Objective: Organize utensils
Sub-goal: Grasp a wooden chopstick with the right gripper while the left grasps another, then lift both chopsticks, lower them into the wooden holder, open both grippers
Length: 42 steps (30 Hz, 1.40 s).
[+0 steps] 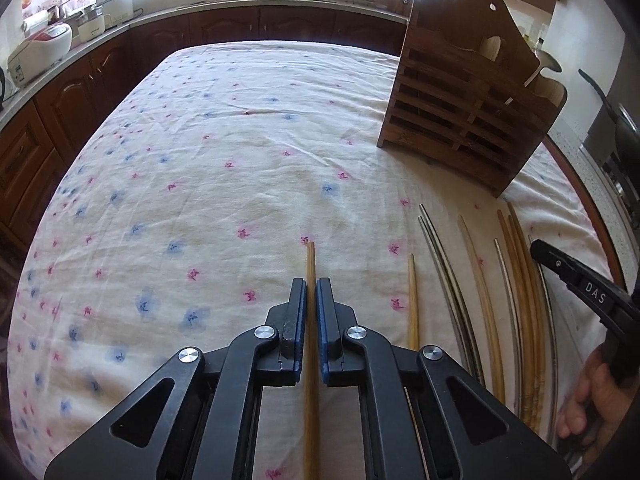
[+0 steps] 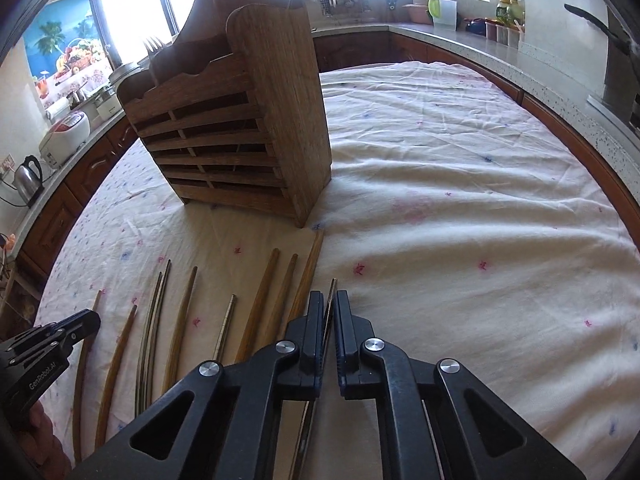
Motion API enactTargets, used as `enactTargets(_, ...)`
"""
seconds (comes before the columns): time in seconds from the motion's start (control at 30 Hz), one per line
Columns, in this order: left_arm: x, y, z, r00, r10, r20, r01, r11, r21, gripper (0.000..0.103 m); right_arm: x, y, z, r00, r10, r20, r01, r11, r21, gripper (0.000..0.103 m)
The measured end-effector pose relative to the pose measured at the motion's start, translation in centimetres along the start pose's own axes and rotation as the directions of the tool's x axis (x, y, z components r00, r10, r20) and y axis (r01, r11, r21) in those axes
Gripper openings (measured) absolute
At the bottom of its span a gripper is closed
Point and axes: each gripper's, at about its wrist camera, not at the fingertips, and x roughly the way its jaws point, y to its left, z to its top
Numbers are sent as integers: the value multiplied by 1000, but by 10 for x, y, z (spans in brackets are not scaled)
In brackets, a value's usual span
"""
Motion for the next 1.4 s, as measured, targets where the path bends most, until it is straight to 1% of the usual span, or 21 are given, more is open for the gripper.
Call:
enactTargets(0.07, -7, 3, 0, 1000, -23, 7, 23, 1000, -16, 4, -6, -1, -3, 1000, 30, 8, -30, 999, 21, 4)
enactTargets(0.2, -27, 7, 2, 997, -70, 38, 72, 997, -41, 4, -25, 3, -5, 997, 58, 44, -59, 998, 14, 4)
enactTargets(0.4, -68, 6, 9, 985, -126, 115, 131, 991, -40, 4, -66, 9, 0, 987, 92, 129, -93, 996, 2, 4)
enactTargets(0.63, -115, 0, 19, 960, -175, 217, 181, 983, -8, 4, -120, 14, 10, 961, 129, 245, -128, 992, -21, 4)
enactTargets(0.8, -137, -2, 23, 943, -206, 262, 212, 977, 5, 5, -151, 16, 18, 938, 150, 313, -147, 989, -34, 4)
enactTargets(0.97, -149, -4, 27, 931, -221, 290, 229, 973, 7, 4, -171, 17, 25, 914, 165, 370, -162, 986, -41, 4)
enactTargets(1.1, -156, -5, 31, 923, -229, 309, 238, 971, 10, 4, -180, 17, 30, 901, 170, 399, -167, 985, -41, 4)
enactTargets(1.2, -160, -4, 35, 918, -230, 324, 240, 971, 10, 4, -183, 17, 32, 895, 173, 411, -171, 984, -42, 4)
enactTargets(1.4, -161, -3, 41, 912, -229, 339, 239, 971, 13, 5, -183, 16, 34, 889, 183, 419, -182, 982, -44, 4)
